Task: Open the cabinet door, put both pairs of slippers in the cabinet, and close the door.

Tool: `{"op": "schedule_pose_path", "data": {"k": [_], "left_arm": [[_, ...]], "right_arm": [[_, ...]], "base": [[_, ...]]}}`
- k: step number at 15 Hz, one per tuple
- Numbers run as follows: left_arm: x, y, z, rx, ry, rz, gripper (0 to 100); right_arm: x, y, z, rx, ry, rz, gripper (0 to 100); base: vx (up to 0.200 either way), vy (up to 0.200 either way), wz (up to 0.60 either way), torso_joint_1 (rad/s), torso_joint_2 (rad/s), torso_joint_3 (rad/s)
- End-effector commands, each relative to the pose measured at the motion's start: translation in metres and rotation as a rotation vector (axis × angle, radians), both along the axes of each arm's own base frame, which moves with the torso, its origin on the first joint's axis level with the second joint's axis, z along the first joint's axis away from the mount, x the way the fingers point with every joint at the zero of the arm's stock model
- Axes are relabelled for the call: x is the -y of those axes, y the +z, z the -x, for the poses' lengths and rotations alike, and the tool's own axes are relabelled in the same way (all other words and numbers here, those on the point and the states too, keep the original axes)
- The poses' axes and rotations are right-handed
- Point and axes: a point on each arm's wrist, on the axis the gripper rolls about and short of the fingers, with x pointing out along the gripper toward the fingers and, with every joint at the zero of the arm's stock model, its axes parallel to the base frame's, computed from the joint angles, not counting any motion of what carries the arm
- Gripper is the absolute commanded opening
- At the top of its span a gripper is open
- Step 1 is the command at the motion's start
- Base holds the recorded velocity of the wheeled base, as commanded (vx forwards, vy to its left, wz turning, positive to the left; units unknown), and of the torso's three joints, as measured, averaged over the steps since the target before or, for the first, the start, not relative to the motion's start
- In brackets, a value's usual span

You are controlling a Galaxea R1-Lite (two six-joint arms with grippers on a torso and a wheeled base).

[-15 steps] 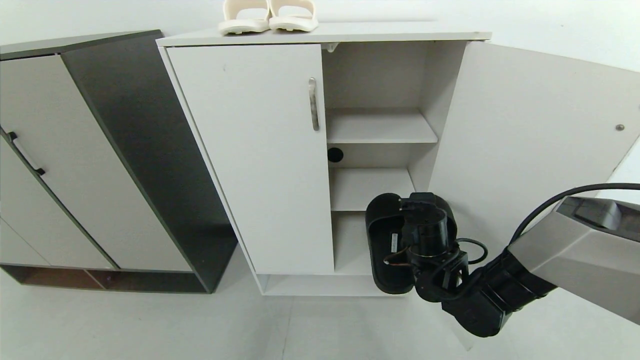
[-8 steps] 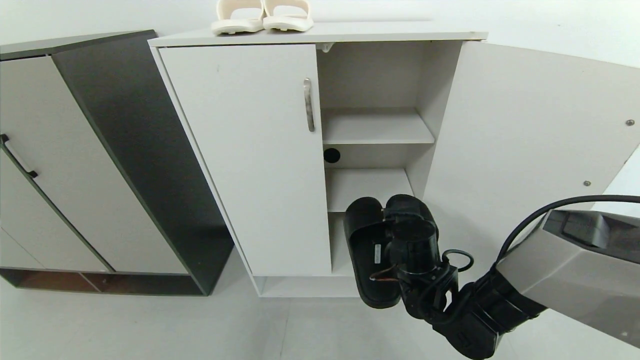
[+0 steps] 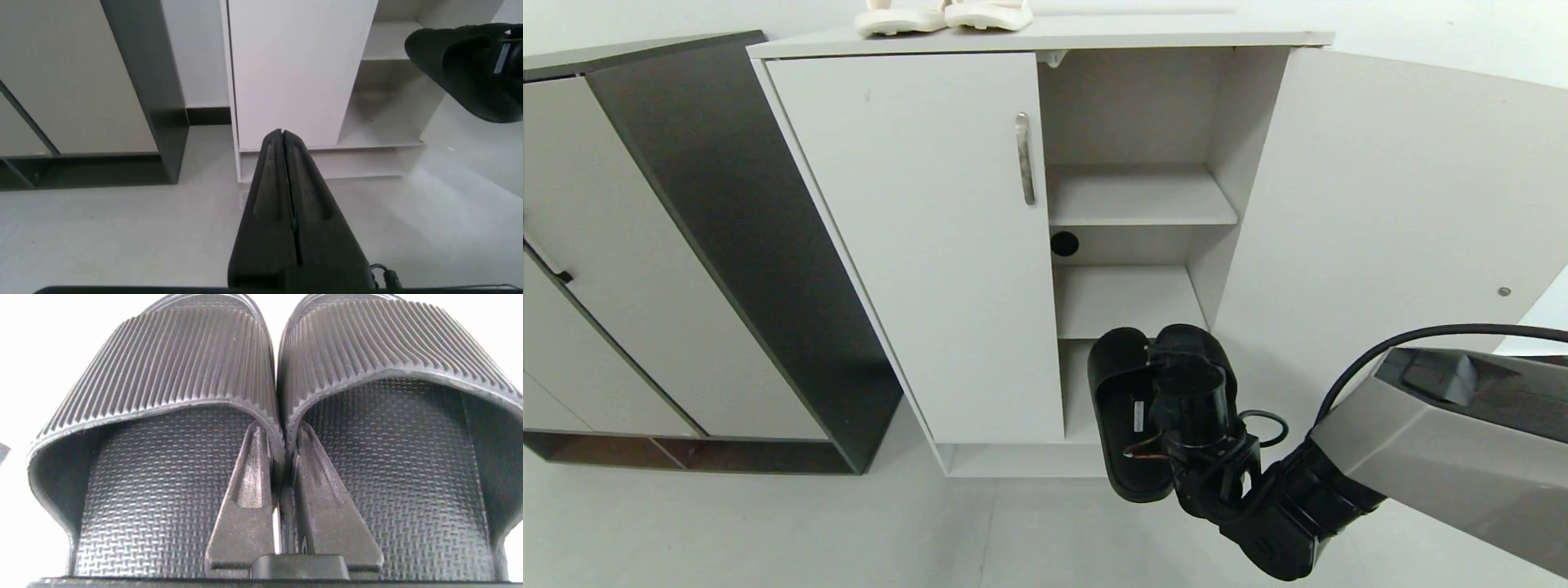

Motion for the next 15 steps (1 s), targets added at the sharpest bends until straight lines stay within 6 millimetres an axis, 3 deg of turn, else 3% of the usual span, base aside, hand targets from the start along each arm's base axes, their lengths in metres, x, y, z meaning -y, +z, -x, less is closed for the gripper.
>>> {"op": "schedule_pose_path", "data": {"k": [1,11,15], "left_arm": [[0.0,0.0,0.0,-0.002,-0.006,-0.001,0],[0.0,0.0,0.0,-0.002,-0.006,-0.001,0],[0.0,0.0,0.0,0.001,-0.006,-0.001,0]], "right_arm": [[0.0,-0.008,-0.005,-0.011,-0.009,0.009,0],[-0.001,-0.012,-0.007,-0.013,-0.013,0.003,0],[0.002,0.01,0.002,0.12,0.006,-0.019,0]], "base": [[0.0,0.0,0.0,-0.002,0.0,-0.193],[0.0,0.0,0.0,0.001,0.0,-0.197],[0.0,0.0,0.0,0.002,0.0,-0.134]]}}
